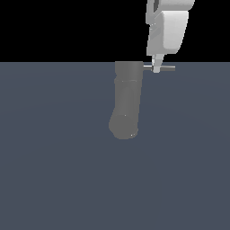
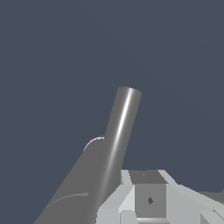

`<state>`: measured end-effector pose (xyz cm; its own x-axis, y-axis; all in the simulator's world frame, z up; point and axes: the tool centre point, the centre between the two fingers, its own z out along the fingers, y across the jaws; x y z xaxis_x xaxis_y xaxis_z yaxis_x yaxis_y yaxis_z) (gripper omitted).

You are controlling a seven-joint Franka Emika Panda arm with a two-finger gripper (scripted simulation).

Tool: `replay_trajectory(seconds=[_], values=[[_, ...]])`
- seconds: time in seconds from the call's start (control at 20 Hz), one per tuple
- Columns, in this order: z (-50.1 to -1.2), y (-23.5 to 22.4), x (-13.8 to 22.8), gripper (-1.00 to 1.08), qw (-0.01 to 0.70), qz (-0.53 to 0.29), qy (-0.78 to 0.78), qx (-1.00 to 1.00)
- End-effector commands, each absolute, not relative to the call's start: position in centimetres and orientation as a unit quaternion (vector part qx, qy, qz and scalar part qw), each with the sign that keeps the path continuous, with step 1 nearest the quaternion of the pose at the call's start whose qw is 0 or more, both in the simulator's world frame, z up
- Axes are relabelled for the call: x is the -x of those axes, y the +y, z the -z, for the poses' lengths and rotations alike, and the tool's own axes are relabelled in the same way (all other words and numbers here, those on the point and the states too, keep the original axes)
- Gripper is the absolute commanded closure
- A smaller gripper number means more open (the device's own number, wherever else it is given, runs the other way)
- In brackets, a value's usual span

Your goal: Turn on the faucet by rotating a designated handle.

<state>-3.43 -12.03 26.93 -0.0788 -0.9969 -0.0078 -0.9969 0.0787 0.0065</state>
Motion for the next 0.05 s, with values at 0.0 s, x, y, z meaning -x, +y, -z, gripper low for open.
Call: replay_trajectory(seconds=[0.0], values=[[-26.96, -16.06, 3.73, 1.08, 0.0, 0.0, 0.756, 0.655]])
